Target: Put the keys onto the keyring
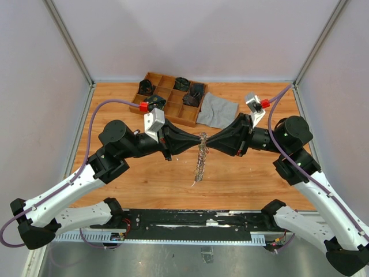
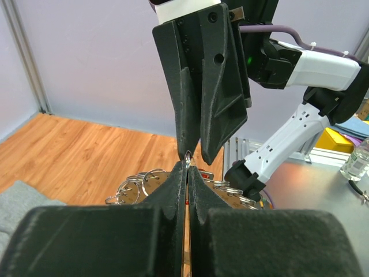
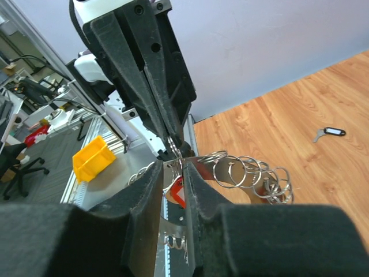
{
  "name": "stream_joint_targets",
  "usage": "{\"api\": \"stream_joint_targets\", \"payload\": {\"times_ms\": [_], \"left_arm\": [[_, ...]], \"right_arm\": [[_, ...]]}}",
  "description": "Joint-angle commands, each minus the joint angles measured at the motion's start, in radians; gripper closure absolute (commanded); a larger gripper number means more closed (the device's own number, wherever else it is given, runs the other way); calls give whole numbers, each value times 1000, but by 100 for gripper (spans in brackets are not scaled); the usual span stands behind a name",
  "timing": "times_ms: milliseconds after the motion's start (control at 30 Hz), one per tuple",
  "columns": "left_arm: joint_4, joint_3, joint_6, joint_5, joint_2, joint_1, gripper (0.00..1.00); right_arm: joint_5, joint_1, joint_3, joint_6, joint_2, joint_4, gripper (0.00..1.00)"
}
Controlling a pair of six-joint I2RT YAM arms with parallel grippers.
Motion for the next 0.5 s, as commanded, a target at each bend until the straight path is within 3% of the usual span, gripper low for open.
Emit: {"api": "stream_joint_targets", "payload": {"times_ms": [0, 467], "left_arm": [[63, 15, -3, 2, -12, 2, 99], [60, 17, -2, -1, -12, 2, 99]], "right_arm": [[-37, 22, -7, 24, -2, 55, 81], [-12, 21, 21, -31, -26, -54, 96]]}}
